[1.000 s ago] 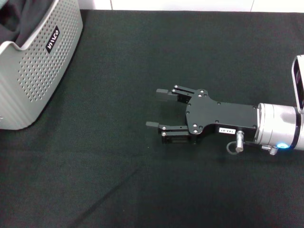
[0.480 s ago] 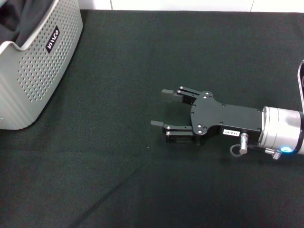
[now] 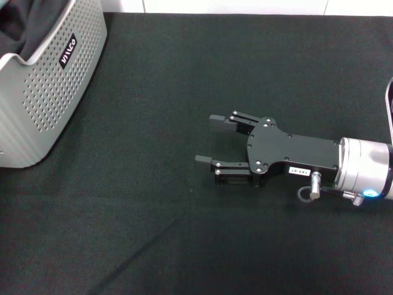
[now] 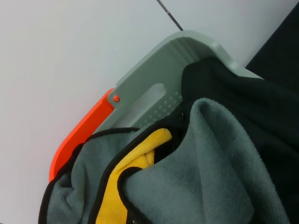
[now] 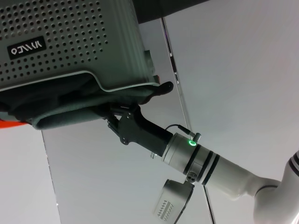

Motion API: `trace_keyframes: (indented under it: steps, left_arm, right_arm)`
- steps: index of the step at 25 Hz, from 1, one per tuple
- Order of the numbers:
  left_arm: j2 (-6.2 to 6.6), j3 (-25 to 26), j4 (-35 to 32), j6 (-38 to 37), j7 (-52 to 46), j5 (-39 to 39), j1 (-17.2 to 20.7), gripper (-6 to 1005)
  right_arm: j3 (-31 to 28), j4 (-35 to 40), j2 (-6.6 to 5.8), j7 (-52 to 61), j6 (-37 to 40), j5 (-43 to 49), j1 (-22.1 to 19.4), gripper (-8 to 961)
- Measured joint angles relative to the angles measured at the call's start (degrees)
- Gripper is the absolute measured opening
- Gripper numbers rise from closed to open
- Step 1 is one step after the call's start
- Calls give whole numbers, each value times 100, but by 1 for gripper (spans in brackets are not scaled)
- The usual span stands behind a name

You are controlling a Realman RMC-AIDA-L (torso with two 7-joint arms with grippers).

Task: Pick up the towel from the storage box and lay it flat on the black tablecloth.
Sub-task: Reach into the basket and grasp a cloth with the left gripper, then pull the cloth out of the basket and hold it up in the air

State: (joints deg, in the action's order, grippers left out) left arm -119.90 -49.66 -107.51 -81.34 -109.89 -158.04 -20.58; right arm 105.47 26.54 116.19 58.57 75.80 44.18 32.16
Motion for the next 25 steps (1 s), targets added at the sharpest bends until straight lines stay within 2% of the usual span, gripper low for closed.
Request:
trace_keyframes:
  steps: [3, 10, 13, 19, 20, 25]
  left_arm:
    - [1, 0, 0, 0, -9, 6, -9, 152]
    - [-6, 1, -120, -25, -139, 129, -24, 71]
    - [-2, 66, -358, -94, -300, 553, 11, 36]
    - [-6, 633, -772, -124, -404, 2207, 140, 21]
    - [-3, 848, -789, -124, -402, 2871, 192, 21]
    - [5, 1246, -768, -123, -337, 4525, 412, 19]
  right_arm:
    - [-1, 0, 0, -24, -2, 0, 0, 863]
    - [-1, -2, 0, -39, -13, -45, 0, 862]
    - [-1, -20, 0, -40, -14, -47, 0, 862]
    - [-1, -52, 0, -45, 22, -52, -7, 863]
    - [-1, -52, 0, -53, 28, -52, -26, 863]
    - [-6, -28, 0, -108, 78, -52, -112, 863]
